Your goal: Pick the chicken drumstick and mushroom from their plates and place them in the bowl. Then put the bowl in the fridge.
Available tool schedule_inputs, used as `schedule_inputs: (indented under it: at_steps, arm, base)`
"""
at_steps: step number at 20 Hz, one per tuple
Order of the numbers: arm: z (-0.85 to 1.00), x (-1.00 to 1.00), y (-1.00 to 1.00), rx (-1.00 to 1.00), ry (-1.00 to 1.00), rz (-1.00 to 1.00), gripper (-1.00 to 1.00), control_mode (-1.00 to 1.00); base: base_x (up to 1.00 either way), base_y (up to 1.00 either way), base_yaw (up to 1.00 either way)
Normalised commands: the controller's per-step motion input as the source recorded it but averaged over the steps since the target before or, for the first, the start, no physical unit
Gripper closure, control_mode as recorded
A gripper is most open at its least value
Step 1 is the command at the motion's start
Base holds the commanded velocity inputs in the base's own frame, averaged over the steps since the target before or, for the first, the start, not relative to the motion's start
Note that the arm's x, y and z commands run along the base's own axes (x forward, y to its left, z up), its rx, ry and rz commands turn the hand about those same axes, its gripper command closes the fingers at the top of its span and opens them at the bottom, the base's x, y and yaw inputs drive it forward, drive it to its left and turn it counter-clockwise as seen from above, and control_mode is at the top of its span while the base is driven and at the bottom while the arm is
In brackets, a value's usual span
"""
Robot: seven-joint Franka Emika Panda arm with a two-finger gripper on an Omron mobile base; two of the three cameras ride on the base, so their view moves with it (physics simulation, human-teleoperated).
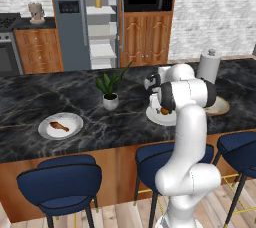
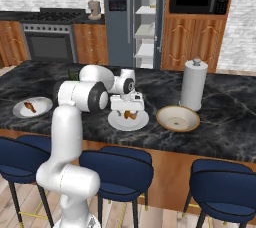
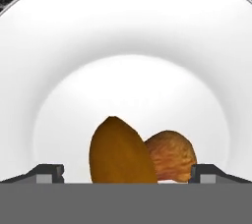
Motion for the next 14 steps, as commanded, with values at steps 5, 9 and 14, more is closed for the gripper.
schedule_inputs:
  at_steps: [5, 9, 14]
  arm:
    - [-0.15, 0.0, 0.0, 0.0, 0.01, 0.0, -1.0, -1.0]
    - [-0.09, -0.01, 0.0, 0.0, 0.01, 0.0, 1.0, -1.0]
    - [-0.01, -0.13, -0.02, 0.0, 0.02, 0.02, 1.0, -1.0]
  base:
    - [0.0, 0.0, 0.0]
    - [0.0, 0.0, 0.0]
    - [0.0, 0.0, 0.0]
